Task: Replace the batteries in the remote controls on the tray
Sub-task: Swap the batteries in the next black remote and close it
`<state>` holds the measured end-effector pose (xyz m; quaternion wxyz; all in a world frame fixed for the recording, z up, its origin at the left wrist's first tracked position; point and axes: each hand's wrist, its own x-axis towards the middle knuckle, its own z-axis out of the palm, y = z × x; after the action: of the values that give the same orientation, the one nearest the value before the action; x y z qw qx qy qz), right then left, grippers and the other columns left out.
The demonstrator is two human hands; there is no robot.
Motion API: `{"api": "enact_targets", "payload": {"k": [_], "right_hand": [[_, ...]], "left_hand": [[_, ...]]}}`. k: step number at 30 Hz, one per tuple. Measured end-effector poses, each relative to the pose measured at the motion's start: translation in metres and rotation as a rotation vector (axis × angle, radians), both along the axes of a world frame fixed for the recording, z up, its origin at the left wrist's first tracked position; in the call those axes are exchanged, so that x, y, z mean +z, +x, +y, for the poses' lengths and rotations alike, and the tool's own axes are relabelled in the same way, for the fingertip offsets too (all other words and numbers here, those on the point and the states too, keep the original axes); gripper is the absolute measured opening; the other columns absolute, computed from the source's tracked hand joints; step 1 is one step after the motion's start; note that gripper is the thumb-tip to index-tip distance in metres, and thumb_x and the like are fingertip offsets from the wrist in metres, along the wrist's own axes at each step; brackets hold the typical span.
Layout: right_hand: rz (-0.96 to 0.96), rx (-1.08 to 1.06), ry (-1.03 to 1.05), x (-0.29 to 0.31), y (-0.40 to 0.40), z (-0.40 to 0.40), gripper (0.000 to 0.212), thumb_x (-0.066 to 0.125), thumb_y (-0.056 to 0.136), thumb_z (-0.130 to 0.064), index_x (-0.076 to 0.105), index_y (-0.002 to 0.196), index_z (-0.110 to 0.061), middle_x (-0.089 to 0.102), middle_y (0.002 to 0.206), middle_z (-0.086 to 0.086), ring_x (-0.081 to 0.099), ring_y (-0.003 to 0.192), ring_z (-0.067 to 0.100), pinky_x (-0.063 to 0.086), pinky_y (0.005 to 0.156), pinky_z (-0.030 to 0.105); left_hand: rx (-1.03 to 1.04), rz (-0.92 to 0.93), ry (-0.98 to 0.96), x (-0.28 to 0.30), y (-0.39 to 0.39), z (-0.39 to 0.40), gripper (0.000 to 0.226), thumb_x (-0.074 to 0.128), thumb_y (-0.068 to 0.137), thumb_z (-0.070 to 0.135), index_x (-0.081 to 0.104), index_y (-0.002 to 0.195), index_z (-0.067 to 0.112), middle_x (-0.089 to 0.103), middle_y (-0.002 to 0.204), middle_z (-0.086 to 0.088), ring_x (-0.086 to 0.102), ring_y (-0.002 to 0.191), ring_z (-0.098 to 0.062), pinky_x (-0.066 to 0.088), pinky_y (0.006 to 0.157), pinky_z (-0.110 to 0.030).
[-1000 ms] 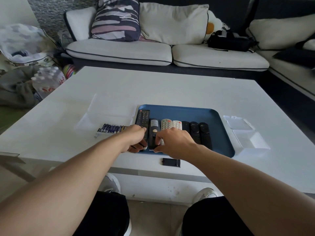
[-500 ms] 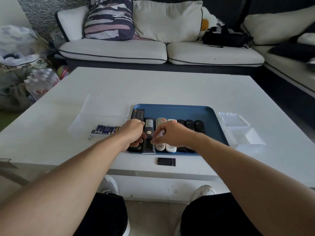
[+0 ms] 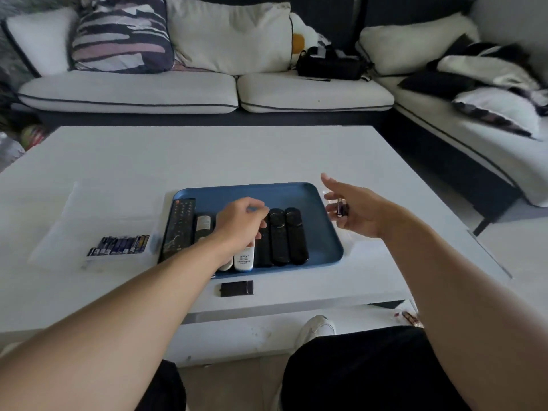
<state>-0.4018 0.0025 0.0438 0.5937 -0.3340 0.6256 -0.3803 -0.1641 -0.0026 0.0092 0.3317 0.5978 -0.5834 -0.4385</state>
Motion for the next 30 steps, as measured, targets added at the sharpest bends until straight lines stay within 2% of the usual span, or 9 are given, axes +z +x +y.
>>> {"api": "enact_targets", "payload": {"k": [2,4,8,10,13,16,19,24,30], "right_hand": [[0.155,-0.035,-0.013,-0.006,-0.02,0.0,0.021,0.069,0.093,-0.018,0.058,0.107,-0.008,0.059,0.09,0.011,0.057,0.066,0.016,0.047,0.055,0.022],[0.439,0.009,-0.032,-0.012,-0.037,0.0,0.02,0.058,0.094,0.001,0.055,0.109,-0.011,0.061,0.101,0.013,0.062,0.073,0.019,0.055,0.066,0.028],[0.804,0.167,-0.001,-0.02,-0.059,-0.002,0.017,0.057,0.093,0.002,0.059,0.108,-0.006,0.069,0.104,0.018,0.071,0.092,0.032,0.059,0.088,0.043],[0.917,0.238,0.013,-0.021,-0.058,-0.004,0.02,0.06,0.092,-0.004,0.065,0.11,0.0,0.073,0.105,0.018,0.071,0.098,0.033,0.057,0.09,0.045],[1.076,0.325,0.0,-0.031,-0.064,-0.005,0.024,0.06,0.091,-0.01,0.069,0.113,-0.009,0.071,0.11,0.012,0.068,0.102,0.029,0.055,0.089,0.038],[1.159,0.374,0.013,-0.045,-0.066,-0.007,0.025,0.064,0.088,-0.014,0.072,0.112,-0.012,0.07,0.11,0.009,0.066,0.1,0.026,0.053,0.08,0.033],[1.28,0.4,0.02,-0.054,-0.067,-0.011,0.024,0.07,0.089,-0.024,0.072,0.11,-0.013,0.071,0.108,0.006,0.067,0.098,0.025,0.052,0.075,0.028],[1.302,0.436,0.062,-0.071,-0.066,-0.021,0.022,0.075,0.083,-0.027,0.073,0.104,-0.02,0.07,0.094,0.002,0.066,0.084,0.021,0.046,0.058,0.025],[1.297,0.517,0.095,-0.072,-0.065,-0.027,0.021,0.072,0.084,-0.037,0.069,0.091,-0.018,0.064,0.084,0.0,0.06,0.08,0.021,0.044,0.06,0.026]], "left_hand": [[-0.073,-0.022,-0.011,-0.003,-0.021,0.0,0.019,0.063,0.097,0.025,0.066,0.115,0.02,0.07,0.085,-0.001,0.06,0.06,-0.012,0.046,0.042,-0.02],[-0.14,-0.054,-0.025,-0.01,-0.039,-0.001,0.02,0.068,0.094,0.025,0.067,0.113,0.021,0.07,0.085,0.002,0.063,0.062,-0.011,0.049,0.048,-0.023],[-0.272,-0.159,-0.09,-0.022,-0.075,-0.004,0.036,0.076,0.087,0.032,0.064,0.121,0.026,0.069,0.09,0.011,0.066,0.082,-0.01,0.055,0.08,-0.031],[-0.309,-0.22,-0.154,-0.023,-0.083,-0.001,0.064,0.08,0.083,0.033,0.049,0.139,0.028,0.065,0.1,0.015,0.063,0.093,-0.008,0.051,0.089,-0.03],[-0.379,-0.28,-0.203,-0.028,-0.108,-0.002,0.107,0.087,0.074,0.038,0.02,0.157,0.028,0.058,0.126,0.009,0.055,0.117,-0.014,0.045,0.101,-0.033],[-0.417,-0.421,-0.228,-0.037,-0.127,-0.004,0.133,0.09,0.063,0.049,0.003,0.16,0.027,0.049,0.144,0.0,0.043,0.134,-0.023,0.04,0.109,-0.038],[-0.441,-0.53,-0.207,-0.045,-0.139,-0.006,0.142,0.089,0.059,0.055,-0.007,0.16,0.027,0.046,0.146,-0.003,0.038,0.137,-0.028,0.039,0.11,-0.041],[-0.434,-0.562,-0.181,-0.052,-0.147,-0.008,0.142,0.088,0.061,0.055,-0.011,0.159,0.026,0.052,0.139,-0.002,0.04,0.132,-0.029,0.039,0.107,-0.043],[-0.41,-0.497,-0.188,-0.054,-0.146,-0.01,0.134,0.086,0.063,0.047,-0.005,0.16,0.026,0.055,0.136,0.0,0.041,0.128,-0.028,0.038,0.105,-0.043]]}}
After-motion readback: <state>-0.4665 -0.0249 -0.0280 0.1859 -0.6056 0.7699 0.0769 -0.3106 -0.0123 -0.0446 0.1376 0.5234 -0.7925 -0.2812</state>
